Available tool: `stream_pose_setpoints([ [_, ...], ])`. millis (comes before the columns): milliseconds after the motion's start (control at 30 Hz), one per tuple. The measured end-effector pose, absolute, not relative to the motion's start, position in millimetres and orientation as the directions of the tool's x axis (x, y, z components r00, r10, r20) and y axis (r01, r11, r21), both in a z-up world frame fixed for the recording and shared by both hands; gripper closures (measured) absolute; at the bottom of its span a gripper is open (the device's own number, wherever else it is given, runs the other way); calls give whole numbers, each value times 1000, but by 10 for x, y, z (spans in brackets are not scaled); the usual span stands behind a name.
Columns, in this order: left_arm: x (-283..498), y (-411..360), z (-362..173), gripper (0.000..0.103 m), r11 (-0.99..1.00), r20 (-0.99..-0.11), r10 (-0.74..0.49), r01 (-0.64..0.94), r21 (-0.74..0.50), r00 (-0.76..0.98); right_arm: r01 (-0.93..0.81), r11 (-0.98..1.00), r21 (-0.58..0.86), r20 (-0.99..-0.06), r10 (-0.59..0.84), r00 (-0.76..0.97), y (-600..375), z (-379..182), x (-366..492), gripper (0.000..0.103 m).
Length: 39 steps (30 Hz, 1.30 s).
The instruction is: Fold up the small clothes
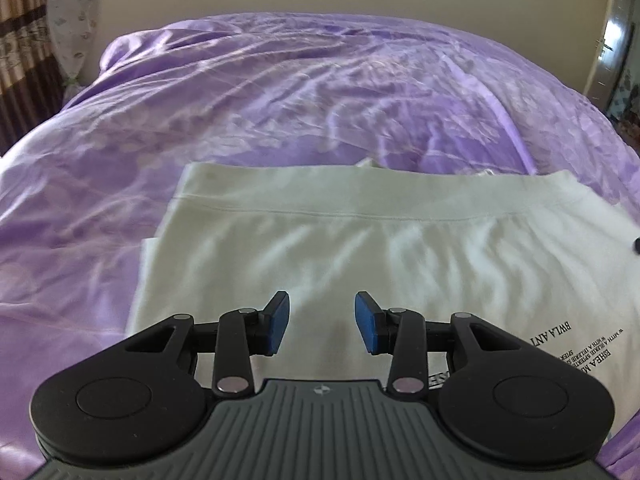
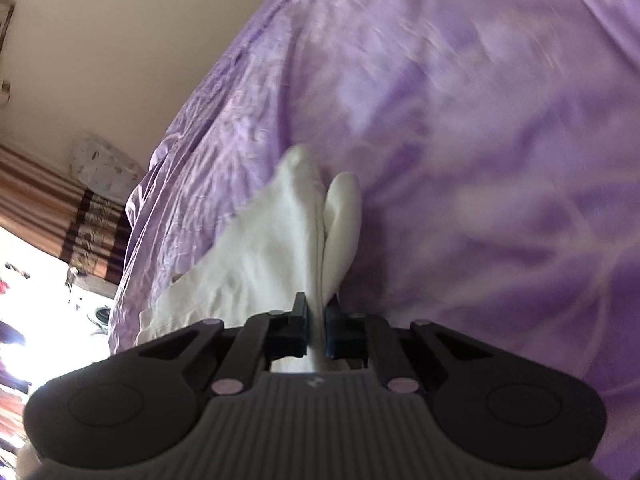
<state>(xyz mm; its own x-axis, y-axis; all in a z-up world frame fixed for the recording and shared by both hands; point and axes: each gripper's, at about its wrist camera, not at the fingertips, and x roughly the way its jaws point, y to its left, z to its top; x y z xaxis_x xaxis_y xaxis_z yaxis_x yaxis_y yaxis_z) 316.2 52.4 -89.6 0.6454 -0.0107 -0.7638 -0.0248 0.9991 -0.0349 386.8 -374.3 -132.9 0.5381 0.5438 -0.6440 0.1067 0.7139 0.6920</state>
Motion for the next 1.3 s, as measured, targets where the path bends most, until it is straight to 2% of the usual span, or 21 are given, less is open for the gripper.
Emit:
stream_pose_setpoints([
  [300, 2832, 849, -580, 58, 997, -719, -7, -51, -60, 695, -43, 781, 623, -647, 546, 533, -2724, -227, 3962, 101],
  [533, 2522, 1267, -470, 58, 987, -687, 3, -112, -115, 727, -114, 781, 614, -632, 573, 521, -1757, 115, 4045, 101],
  [733, 2343, 1721, -512, 58, 958, -668, -4, -189, -217, 744, -158, 774, 613, -643, 605, 470, -758, -17, 4170, 101],
  [1000, 2182, 2122, -714, 58, 908, -657, -45, -244, -341, 752, -163, 770, 616, -714, 634, 297, 468, -797, 4131, 101],
  [1167, 2184, 2222, -813, 58, 887, -660, -69, -257, -384, 748, -166, 796, 582, -753, 605, 261, 684, -1046, 4098, 101],
  [1300, 2171, 2234, -791, 58, 882, -653, -71, -258, -395, 754, -184, 803, 566, -757, 595, 268, 708, -971, 4062, 101],
])
